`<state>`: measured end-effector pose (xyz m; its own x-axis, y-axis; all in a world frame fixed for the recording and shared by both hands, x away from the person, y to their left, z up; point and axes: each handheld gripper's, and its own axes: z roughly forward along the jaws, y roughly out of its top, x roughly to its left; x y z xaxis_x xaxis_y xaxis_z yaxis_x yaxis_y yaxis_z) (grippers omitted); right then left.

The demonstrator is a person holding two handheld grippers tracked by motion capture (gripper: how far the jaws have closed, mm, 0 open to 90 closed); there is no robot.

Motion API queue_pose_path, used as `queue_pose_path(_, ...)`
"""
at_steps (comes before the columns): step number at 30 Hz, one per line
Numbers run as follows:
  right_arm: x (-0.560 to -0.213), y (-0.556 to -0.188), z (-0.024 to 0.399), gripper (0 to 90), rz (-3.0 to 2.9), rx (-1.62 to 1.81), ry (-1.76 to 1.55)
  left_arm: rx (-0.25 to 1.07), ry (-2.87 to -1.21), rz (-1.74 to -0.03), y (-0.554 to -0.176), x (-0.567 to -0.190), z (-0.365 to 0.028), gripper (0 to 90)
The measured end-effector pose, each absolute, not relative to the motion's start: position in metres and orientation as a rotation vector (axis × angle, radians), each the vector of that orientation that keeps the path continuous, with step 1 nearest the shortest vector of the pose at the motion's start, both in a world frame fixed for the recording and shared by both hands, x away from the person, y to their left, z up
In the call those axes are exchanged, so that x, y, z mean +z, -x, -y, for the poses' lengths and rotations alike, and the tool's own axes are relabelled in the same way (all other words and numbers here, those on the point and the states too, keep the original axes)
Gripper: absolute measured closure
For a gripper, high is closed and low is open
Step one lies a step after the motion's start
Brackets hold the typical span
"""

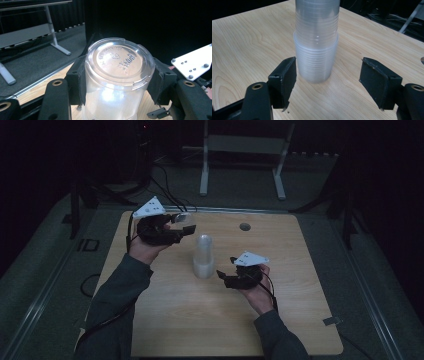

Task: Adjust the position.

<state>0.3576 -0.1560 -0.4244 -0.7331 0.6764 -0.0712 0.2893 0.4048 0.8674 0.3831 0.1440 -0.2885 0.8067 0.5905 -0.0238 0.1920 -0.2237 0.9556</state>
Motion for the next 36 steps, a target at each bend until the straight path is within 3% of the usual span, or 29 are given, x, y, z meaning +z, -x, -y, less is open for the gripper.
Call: queue_pose_path(36, -0.427, -0.349, 0.154, 29.1, -2.27, 1.343, -0.781, 0.342, -1.734, -0.578, -0.359, -0.326, -0.166, 41.3)
